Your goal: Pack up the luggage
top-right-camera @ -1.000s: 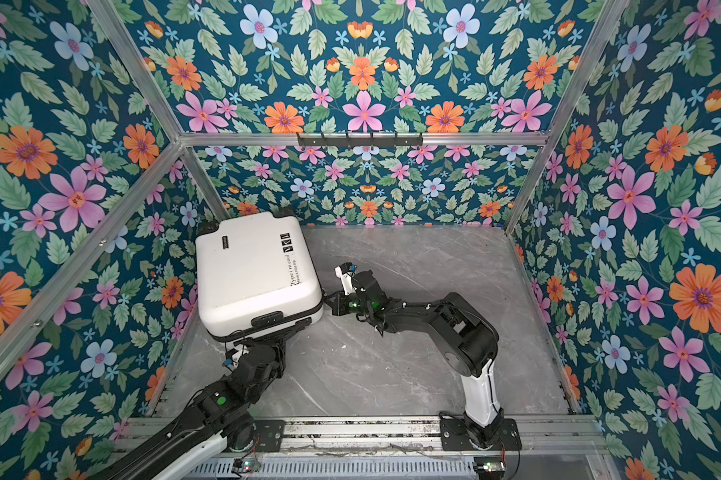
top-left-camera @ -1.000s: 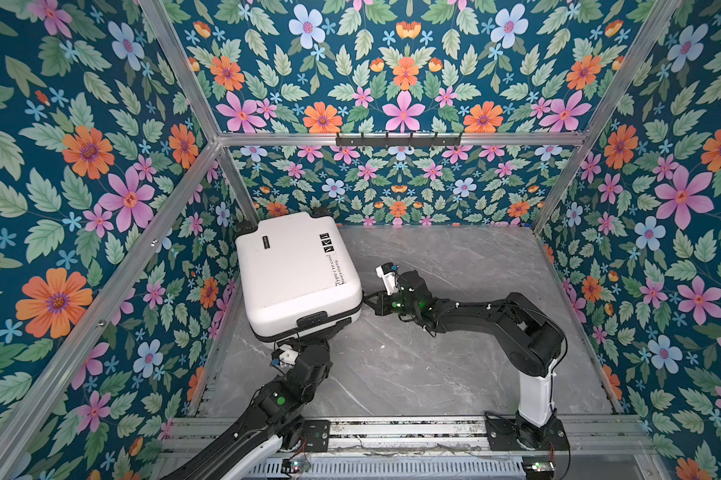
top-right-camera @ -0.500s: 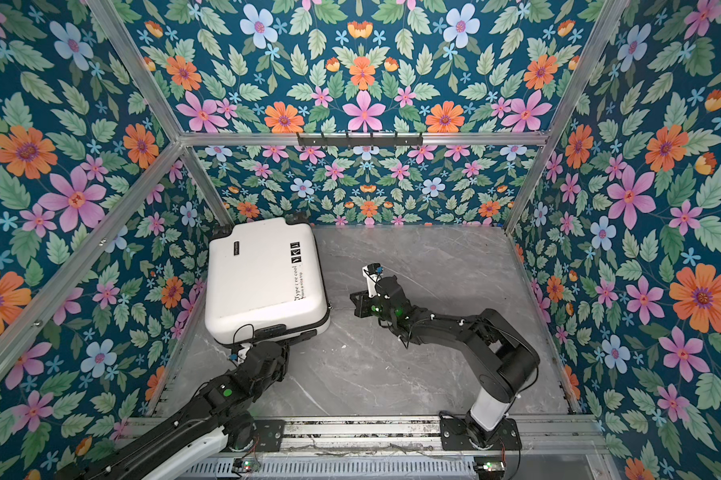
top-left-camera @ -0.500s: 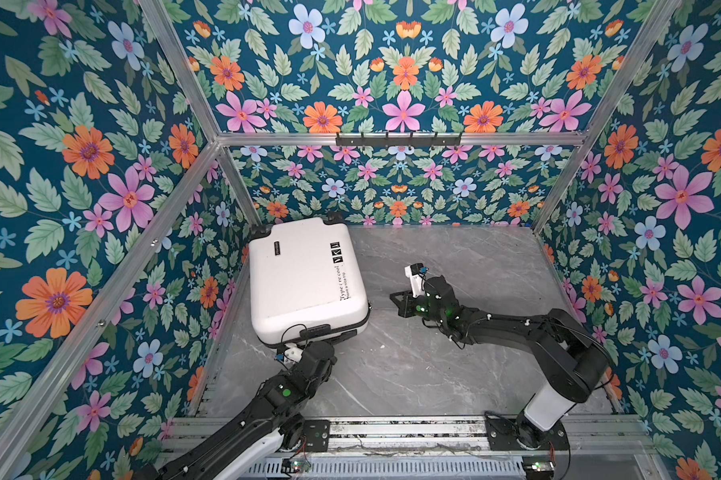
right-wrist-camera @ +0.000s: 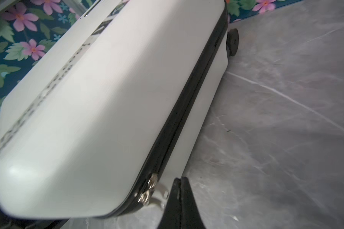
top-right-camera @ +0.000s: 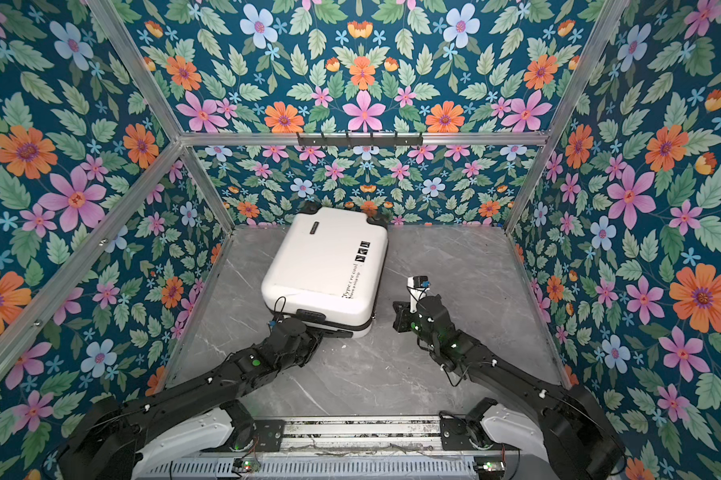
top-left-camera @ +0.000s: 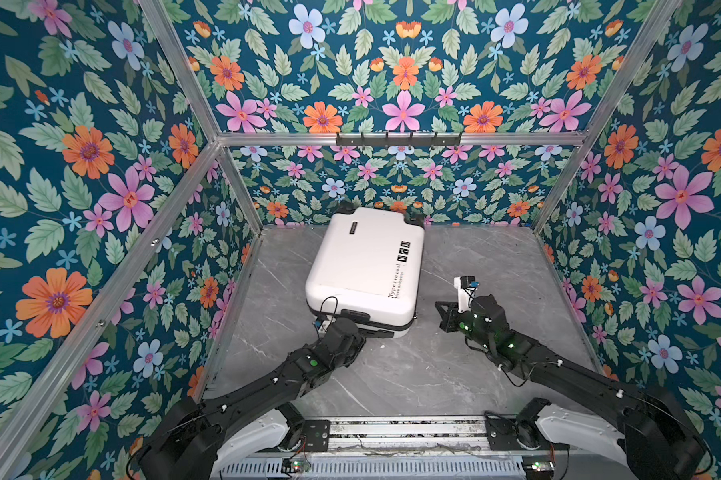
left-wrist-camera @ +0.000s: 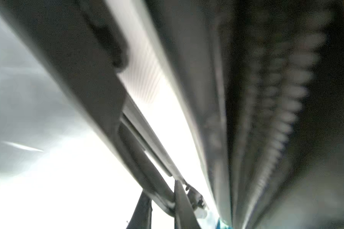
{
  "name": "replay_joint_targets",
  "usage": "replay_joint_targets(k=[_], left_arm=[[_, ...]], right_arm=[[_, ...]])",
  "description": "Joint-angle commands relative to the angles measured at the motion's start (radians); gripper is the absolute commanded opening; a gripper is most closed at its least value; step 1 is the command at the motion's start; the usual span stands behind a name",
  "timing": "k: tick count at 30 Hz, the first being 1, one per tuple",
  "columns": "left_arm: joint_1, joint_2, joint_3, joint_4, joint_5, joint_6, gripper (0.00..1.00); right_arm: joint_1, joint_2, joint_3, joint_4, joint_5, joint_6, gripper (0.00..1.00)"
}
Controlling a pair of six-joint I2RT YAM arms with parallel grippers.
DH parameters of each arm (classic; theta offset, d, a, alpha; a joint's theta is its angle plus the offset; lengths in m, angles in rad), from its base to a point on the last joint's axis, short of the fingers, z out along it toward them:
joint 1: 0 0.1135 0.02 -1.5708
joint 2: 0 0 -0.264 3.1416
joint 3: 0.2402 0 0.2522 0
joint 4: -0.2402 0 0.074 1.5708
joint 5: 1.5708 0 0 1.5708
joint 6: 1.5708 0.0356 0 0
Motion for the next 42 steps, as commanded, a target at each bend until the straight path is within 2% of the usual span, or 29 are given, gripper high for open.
replay_joint_targets(k=[1, 2, 3, 4, 5, 7, 10, 13, 15, 17, 20, 22, 25, 26, 28, 30, 33, 37, 42], left_arm=[[-0.009, 0.000, 0.048, 0.052, 0.001, 0.123, 0.63], [-0.008, 0.001, 0.079, -0.001, 0.004, 0.145, 0.76], [-0.008, -0.002, 0.108, -0.053, 0.007, 0.164, 0.94], [-0.008, -0.006, 0.144, -0.119, 0.015, 0.185, 0.99], [-0.007, -0.013, 0.180, -0.191, 0.017, 0.218, 0.99], [0.003, -0.026, 0.242, -0.314, 0.027, 0.287, 0.99], [0.014, -0.048, 0.327, -0.477, 0.045, 0.428, 0.99], [0.016, -0.094, 0.415, -0.585, -0.039, 0.594, 0.99], [0.015, -0.136, 0.461, -0.581, -0.183, 0.682, 0.99], [0.015, -0.179, 0.483, -0.486, -0.327, 0.837, 0.99], [0.015, -0.234, 0.455, -0.241, -0.461, 1.150, 0.99], [0.015, -0.256, 0.408, -0.056, -0.552, 1.300, 1.00], [0.051, -0.187, 0.340, 0.180, -0.811, 1.428, 0.99], [0.096, -0.154, 0.317, 0.234, -0.836, 1.452, 0.99], [0.243, -0.095, 0.230, 0.347, -0.775, 1.445, 1.00], [0.392, -0.044, 0.163, 0.425, -0.721, 1.394, 1.00], [0.599, 0.061, 0.112, 0.433, -0.644, 1.289, 1.00], [0.723, 0.190, 0.035, 0.540, -0.558, 1.259, 1.00], [0.757, 0.333, -0.017, 0.708, -0.467, 1.262, 1.00]], right_arm=[[-0.052, -0.084, 0.015, -0.167, 0.010, -0.020, 0.00], [-0.069, -0.108, 0.027, -0.206, 0.003, -0.025, 0.04], [-0.080, -0.126, 0.035, -0.237, 0.003, -0.032, 0.16], [-0.086, -0.146, 0.044, -0.269, 0.005, -0.041, 0.32], [-0.089, -0.167, 0.053, -0.300, 0.019, -0.047, 0.48], [-0.090, -0.200, 0.070, -0.361, 0.061, -0.044, 0.68], [-0.090, -0.250, 0.090, -0.418, 0.094, -0.050, 0.80], [-0.091, -0.289, 0.117, -0.469, 0.136, -0.052, 0.90], [-0.091, -0.308, 0.137, -0.508, 0.184, -0.039, 0.92], [-0.090, -0.352, 0.108, -0.453, 0.236, -0.045, 0.89], [-0.091, -0.434, 0.046, -0.317, 0.313, -0.128, 0.88], [-0.091, -0.449, 0.037, -0.263, 0.397, -0.183, 0.87], [-0.137, -0.370, 0.053, -0.236, 0.461, -0.230, 0.88], [-0.167, -0.330, 0.056, -0.231, 0.463, -0.212, 0.88], [-0.268, -0.227, 0.056, -0.202, 0.429, -0.159, 0.88], [-0.361, -0.140, 0.040, -0.136, 0.422, -0.160, 0.88], [-0.481, -0.038, 0.003, -0.048, 0.424, -0.198, 0.88], [-0.522, 0.022, -0.116, 0.163, 0.435, -0.322, 0.89], [-0.524, 0.118, -0.227, 0.402, 0.408, -0.398, 0.92]])
